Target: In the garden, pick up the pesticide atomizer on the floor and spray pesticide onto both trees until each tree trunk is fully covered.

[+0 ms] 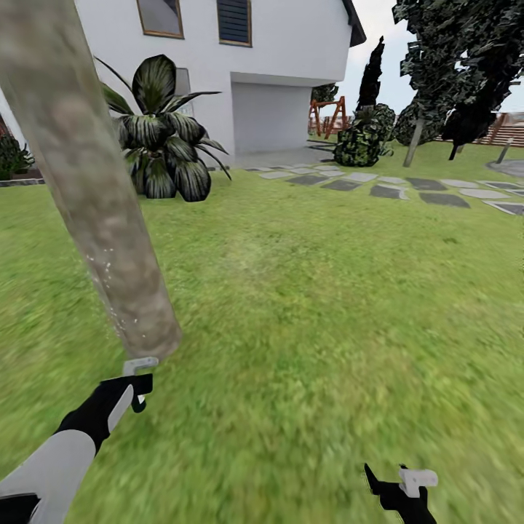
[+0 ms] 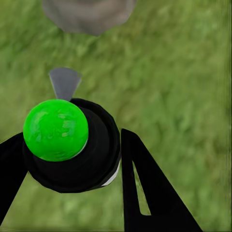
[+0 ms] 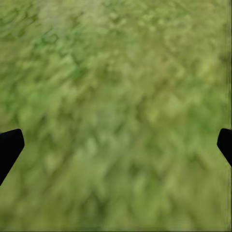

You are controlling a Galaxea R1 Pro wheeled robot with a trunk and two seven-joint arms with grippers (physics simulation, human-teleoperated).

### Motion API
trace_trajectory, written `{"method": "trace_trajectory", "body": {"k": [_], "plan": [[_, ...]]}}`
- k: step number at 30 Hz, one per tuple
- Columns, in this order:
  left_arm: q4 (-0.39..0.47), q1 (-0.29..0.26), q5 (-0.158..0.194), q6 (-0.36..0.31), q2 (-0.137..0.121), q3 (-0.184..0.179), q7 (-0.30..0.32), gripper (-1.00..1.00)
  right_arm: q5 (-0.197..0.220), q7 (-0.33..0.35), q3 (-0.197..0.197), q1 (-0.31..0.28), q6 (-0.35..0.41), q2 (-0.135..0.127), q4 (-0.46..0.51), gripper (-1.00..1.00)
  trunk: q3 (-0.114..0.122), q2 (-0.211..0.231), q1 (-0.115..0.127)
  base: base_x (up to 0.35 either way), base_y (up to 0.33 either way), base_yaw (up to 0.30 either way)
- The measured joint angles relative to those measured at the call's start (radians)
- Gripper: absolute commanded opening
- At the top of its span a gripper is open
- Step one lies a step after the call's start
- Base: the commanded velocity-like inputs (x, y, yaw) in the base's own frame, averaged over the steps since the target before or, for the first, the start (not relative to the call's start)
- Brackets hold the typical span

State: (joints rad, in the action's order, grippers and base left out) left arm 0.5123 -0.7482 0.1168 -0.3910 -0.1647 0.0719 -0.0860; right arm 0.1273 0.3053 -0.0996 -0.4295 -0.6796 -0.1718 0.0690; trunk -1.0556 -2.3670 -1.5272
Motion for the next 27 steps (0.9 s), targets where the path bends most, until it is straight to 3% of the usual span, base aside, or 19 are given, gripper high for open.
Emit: {"method": "trace_trajectory", "body": {"k": [5, 9, 20, 27], "plan": [[0.000, 0.000, 0.000, 0.001, -0.004, 0.003, -0.004, -1.00, 0.000, 0.000, 0.000, 0.000, 0.000, 0.000, 0.000, 1.00, 0.000, 0.000, 0.000, 0.117, -0.256, 0.230], [0.000, 0.000, 0.005, 0.003, -0.004, 0.003, -0.051, -1.00, 0.000, 0.000, 0.000, 0.000, 0.000, 0.000, 0.000, 1.00, 0.000, 0.000, 0.000, 0.211, -0.215, 0.277], [0.002, 0.000, 0.009, 0.004, 0.001, 0.003, -0.058, -1.00, 0.000, 0.000, 0.000, 0.000, 0.000, 0.000, 0.000, 1.00, 0.000, 0.000, 0.000, 0.231, -0.200, 0.278], [0.000, 0.000, 0.009, 0.004, 0.001, 0.003, -0.059, -1.00, 0.000, 0.000, 0.000, 0.000, 0.000, 0.000, 0.000, 1.00, 0.000, 0.000, 0.000, 0.212, -0.208, 0.049]]}}
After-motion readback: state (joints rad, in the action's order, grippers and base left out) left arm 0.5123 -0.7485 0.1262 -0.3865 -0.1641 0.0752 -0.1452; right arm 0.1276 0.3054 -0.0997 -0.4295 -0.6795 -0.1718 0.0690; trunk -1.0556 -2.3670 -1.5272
